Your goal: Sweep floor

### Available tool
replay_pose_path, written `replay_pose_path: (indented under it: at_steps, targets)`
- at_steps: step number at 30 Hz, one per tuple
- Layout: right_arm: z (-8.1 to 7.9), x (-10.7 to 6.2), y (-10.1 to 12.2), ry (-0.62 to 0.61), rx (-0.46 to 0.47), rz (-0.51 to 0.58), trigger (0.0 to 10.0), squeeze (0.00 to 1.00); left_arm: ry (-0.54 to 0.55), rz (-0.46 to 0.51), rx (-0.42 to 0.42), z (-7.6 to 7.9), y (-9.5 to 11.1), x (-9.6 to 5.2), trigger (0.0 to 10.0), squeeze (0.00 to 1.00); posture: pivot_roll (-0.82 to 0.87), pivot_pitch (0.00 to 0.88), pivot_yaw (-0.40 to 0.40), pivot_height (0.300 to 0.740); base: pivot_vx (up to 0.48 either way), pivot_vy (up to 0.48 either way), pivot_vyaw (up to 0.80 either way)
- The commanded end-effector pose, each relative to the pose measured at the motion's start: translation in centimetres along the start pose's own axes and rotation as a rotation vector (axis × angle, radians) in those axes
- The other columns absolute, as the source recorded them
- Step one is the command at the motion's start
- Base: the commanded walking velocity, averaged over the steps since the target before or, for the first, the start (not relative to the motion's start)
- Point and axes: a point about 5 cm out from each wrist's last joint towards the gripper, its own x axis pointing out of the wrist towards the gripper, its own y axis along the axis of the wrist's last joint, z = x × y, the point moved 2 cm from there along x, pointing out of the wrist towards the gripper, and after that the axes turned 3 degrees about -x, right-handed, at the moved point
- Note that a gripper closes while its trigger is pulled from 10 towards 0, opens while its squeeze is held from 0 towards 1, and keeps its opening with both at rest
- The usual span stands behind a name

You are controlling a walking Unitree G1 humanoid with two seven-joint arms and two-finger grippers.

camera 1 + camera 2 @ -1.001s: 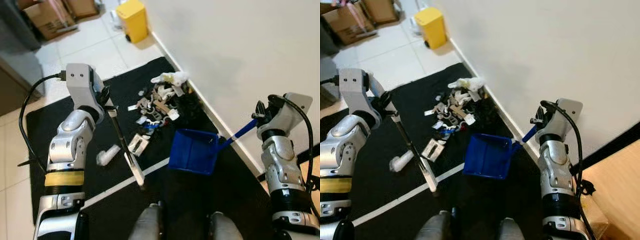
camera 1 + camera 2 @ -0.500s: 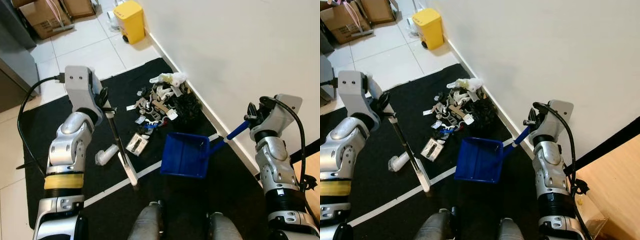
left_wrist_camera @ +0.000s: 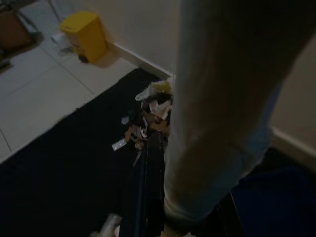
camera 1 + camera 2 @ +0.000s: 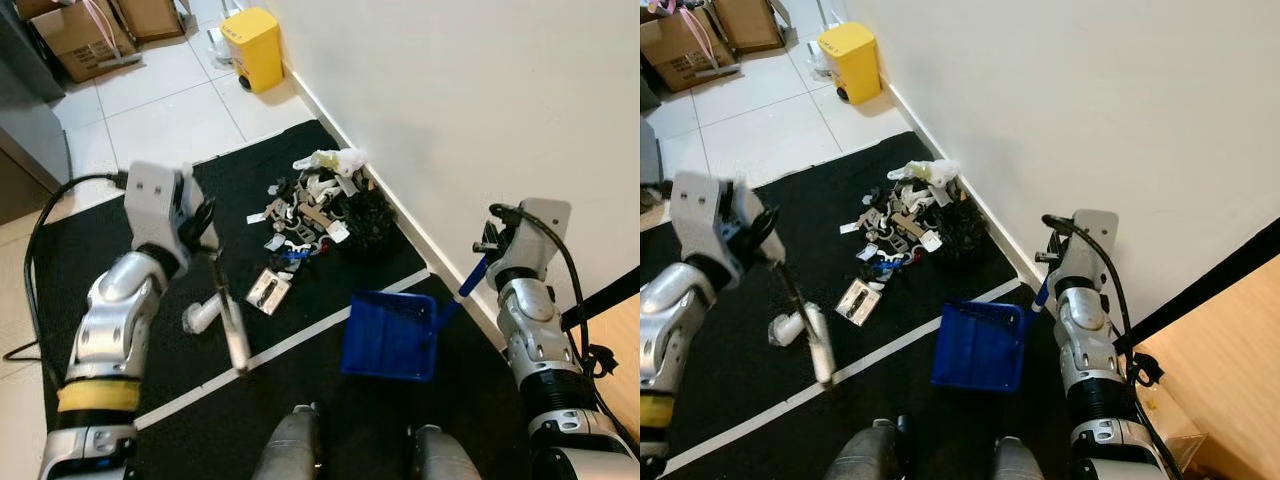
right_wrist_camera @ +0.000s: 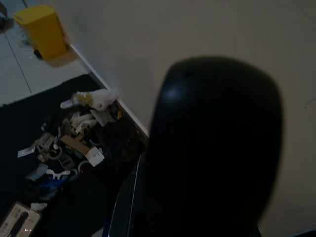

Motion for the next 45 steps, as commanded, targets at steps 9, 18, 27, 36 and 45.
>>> replay_pose_path:
  at_steps: [9, 18, 27, 36, 45]
  targets:
    - [0.0, 0.0, 0.0, 0.012, -0.008, 0.022, 10.0, 0.0, -0.114, 0.037, 0.088, 1.0, -3.0, -1.1, 10.0, 0.0, 0.14, 0.193, 0.017, 0.74, 0.0, 0.0, 0.0]
    - [0.3, 0.0, 0.0, 0.007, 0.0, 0.027, 10.0, 0.0, -0.019, 0.147, -0.04, 1.2, -3.7, -0.5, 10.0, 0.0, 0.12, 0.187, 0.002, 0.74, 0.0, 0.0, 0.0]
    - [0.7, 0.1, 0.3, 0.005, -0.002, 0.035, 10.0, 0.0, -0.067, 0.151, -0.104, 4.5, -5.8, -0.8, 10.0, 0.0, 0.11, 0.186, -0.007, 0.74, 0.0, 0.0, 0.0]
    - [0.5, 0.2, 0.3, 0.012, 0.004, 0.036, 10.0, 0.0, -0.01, 0.127, -0.062, 5.6, -7.8, -1.6, 10.0, 0.0, 0.11, 0.188, -0.012, 0.74, 0.0, 0.0, 0.0]
    - [0.5, 0.2, 0.4, 0.019, 0.004, 0.039, 10.0, 0.0, -0.073, 0.069, 0.078, 7.2, -9.6, -2.5, 10.0, 0.0, 0.11, 0.194, -0.019, 0.74, 0.0, 0.0, 0.0]
